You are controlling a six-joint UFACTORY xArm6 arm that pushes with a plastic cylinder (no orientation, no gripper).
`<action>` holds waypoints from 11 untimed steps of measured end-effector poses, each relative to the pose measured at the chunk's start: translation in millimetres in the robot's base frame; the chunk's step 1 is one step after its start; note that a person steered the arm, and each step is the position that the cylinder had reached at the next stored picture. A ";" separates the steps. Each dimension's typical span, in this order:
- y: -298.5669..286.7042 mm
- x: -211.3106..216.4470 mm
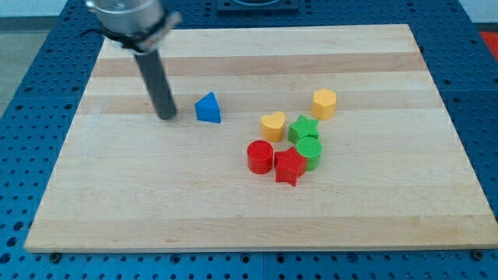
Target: Push the blue triangle to the bottom of the blue cube in a diagonal line
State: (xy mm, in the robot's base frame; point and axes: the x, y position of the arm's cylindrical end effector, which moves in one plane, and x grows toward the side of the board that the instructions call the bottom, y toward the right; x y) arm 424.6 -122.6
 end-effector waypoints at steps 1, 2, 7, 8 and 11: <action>51.5 38.0; 79.8 40.8; 5.9 -42.3; 15.4 -63.1; -18.3 -36.8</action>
